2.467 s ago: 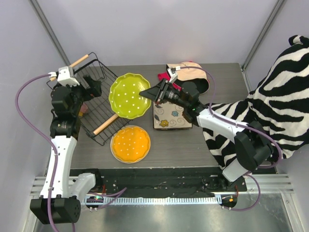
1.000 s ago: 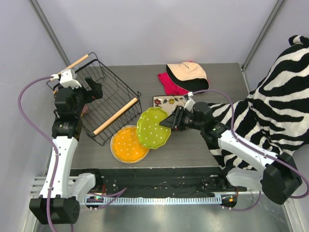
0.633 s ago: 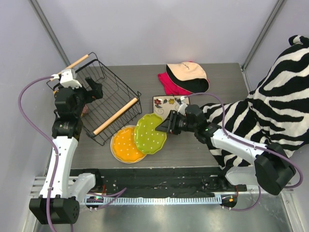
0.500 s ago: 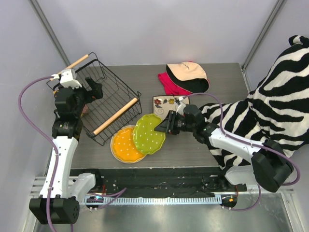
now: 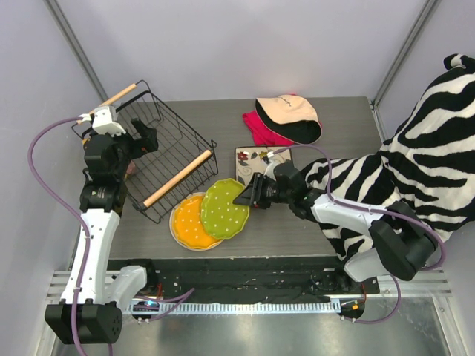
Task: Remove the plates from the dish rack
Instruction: Place the plate at the center of the board.
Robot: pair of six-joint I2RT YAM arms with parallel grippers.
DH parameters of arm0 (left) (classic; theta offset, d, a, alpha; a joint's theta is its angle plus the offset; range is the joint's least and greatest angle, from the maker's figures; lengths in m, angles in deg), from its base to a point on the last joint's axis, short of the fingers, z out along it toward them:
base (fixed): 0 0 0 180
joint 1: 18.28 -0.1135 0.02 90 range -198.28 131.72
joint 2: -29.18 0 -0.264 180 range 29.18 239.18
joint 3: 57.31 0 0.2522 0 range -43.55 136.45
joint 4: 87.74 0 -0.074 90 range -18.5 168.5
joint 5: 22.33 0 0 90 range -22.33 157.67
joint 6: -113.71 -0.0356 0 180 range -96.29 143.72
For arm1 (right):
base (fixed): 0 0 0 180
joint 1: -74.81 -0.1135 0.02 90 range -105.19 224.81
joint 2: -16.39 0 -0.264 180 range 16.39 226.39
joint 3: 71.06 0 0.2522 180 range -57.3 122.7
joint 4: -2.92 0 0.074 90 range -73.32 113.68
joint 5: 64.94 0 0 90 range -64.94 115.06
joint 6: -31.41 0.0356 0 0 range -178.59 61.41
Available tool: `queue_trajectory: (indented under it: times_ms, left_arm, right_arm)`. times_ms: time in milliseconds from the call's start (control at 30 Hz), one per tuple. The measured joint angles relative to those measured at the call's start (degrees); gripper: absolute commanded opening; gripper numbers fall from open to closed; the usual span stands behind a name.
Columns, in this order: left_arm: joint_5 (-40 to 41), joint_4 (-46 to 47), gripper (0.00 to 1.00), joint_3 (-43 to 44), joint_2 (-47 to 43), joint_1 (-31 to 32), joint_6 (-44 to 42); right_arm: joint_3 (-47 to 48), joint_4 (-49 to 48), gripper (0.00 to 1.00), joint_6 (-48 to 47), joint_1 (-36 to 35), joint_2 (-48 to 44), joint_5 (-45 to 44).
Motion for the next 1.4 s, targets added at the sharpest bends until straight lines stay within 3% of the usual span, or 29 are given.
queue_trajectory:
  times_ms: [667, 1000, 1400]
  left_arm:
    - [0.3, 0.0, 1.00, 0.0, 0.0, 1.0, 0.0]
    - [0.4, -0.1, 1.00, 0.0, 0.0, 1.9, 0.0]
    - [0.4, -0.1, 1.00, 0.0, 0.0, 2.1, 0.0]
  right_arm:
    - [7.4, 6.4, 0.17, -4.7, -4.7, 9.7, -2.9]
    - [11.1, 8.0, 0.36, -5.9, -5.9, 12.6, -3.7]
    - [11.8, 9.2, 0.43, -7.1, -6.4, 14.6, -5.5]
